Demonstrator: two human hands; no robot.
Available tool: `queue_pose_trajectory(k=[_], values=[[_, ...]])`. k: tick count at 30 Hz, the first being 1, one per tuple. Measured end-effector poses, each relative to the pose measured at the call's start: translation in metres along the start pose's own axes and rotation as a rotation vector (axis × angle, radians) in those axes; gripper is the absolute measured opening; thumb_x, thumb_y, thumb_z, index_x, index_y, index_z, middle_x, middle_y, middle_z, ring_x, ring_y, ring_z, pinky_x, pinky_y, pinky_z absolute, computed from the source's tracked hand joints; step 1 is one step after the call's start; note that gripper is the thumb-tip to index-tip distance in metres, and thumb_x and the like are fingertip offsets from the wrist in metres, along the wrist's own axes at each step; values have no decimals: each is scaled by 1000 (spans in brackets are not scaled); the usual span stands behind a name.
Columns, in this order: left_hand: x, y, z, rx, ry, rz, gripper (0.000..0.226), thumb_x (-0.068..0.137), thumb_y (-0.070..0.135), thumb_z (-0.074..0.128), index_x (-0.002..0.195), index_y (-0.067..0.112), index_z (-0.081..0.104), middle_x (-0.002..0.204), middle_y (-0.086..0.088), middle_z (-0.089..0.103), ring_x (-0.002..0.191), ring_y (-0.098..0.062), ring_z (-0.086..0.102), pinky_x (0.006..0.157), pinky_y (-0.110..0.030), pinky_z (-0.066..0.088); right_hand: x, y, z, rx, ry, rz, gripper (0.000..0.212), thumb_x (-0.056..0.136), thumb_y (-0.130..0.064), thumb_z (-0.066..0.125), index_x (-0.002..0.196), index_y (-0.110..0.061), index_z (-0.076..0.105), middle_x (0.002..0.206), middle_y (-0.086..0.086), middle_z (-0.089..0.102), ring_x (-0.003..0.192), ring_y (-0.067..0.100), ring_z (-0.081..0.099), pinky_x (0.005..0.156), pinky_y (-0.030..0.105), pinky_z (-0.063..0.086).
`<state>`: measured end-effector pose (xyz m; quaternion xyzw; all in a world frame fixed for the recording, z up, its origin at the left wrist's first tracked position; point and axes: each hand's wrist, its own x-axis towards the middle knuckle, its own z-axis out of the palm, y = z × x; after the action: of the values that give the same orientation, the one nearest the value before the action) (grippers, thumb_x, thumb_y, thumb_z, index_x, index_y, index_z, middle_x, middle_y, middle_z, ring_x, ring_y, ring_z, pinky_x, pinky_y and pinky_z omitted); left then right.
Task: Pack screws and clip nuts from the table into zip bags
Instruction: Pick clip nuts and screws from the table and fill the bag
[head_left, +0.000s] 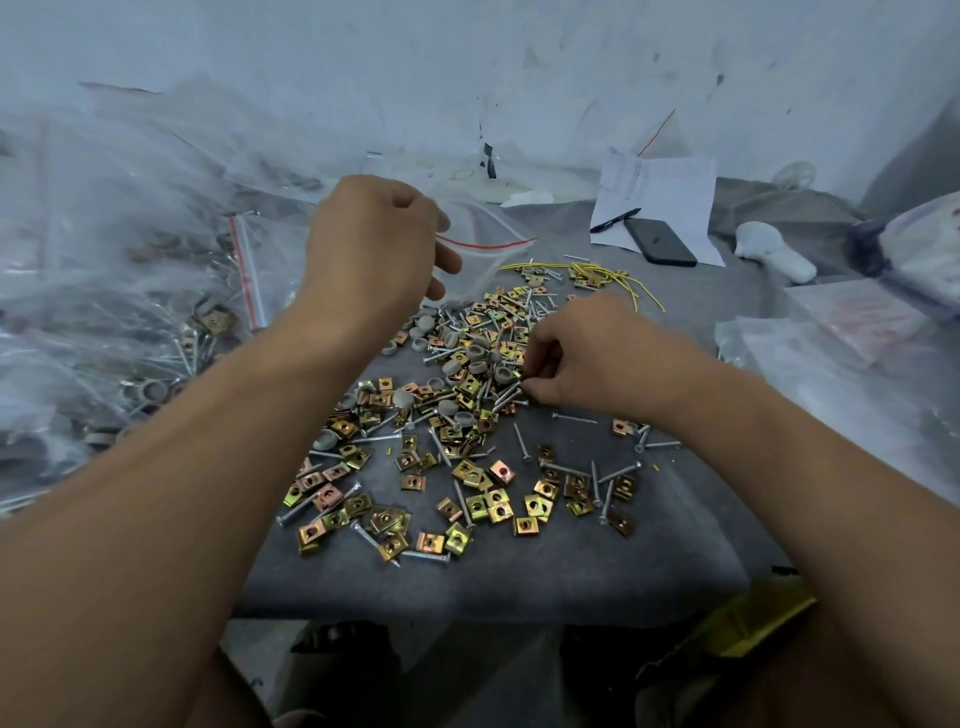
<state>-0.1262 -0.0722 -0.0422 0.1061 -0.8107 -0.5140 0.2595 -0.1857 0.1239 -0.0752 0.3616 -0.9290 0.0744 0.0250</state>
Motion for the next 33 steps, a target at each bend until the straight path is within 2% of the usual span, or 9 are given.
queue_pose_trajectory(k=[5,8,13,18,21,23,26,28,33], values=[[-1,0,-1,-8,-9,0,27,106,16,50,101,11,76,75,-3,78,58,-23,70,55,-39,53,3,-3,-1,-20,-13,37,12,83,-25,75,94,-21,78,83,-9,71,76,9,61,77,26,54],[0,-1,-3,-17,-11,4,26,106,17,51,101,13,76,74,-2,78,58,-22,70,55,-39,54,-3,8,-11,216,27,69,9,82,-21,81,91,-23,80,77,-11,73,74,5,68,79,29,59],[0,1,2,38,-53,70,26,106,20,52,99,19,77,73,3,78,56,-18,72,50,-31,57,-18,16,-34,743,415,19,7,88,-22,81,93,-26,78,81,-3,76,70,11,69,67,24,57],[-7,6,11,120,-108,159,25,105,24,54,95,21,77,71,4,77,55,-14,71,46,-25,53,-9,-2,-34,464,672,-26,8,89,-28,79,98,-29,77,90,-9,63,73,11,55,66,19,44],[-10,8,13,115,-120,191,25,106,22,55,97,17,78,70,0,76,53,-14,69,46,-26,53,1,-13,-33,265,608,-19,16,89,-37,79,102,-28,79,97,-6,57,80,0,52,74,22,44],[-11,7,13,123,-127,195,25,107,20,55,99,16,78,71,-2,76,52,-14,69,46,-24,52,5,-16,-29,136,533,31,25,91,-44,74,109,-27,79,102,-4,58,88,6,56,78,29,47],[-9,5,10,99,-108,156,24,108,18,54,102,13,77,73,-6,76,53,-20,70,47,-31,54,2,-14,-35,197,529,2,21,96,-44,68,105,-28,78,95,-7,60,77,2,53,70,12,37],[-4,3,4,65,-92,131,24,107,15,53,102,11,77,74,-8,76,57,-27,71,49,-37,56,-8,-2,-42,260,489,-26,17,95,-43,70,95,-28,77,87,-13,65,74,-1,57,68,10,38],[5,-4,-2,-5,-52,78,25,104,11,52,100,7,77,74,-13,76,57,-32,69,49,-38,54,-37,30,-35,167,-48,65,11,79,-48,84,84,-40,80,72,-25,70,75,-9,62,62,14,40]])
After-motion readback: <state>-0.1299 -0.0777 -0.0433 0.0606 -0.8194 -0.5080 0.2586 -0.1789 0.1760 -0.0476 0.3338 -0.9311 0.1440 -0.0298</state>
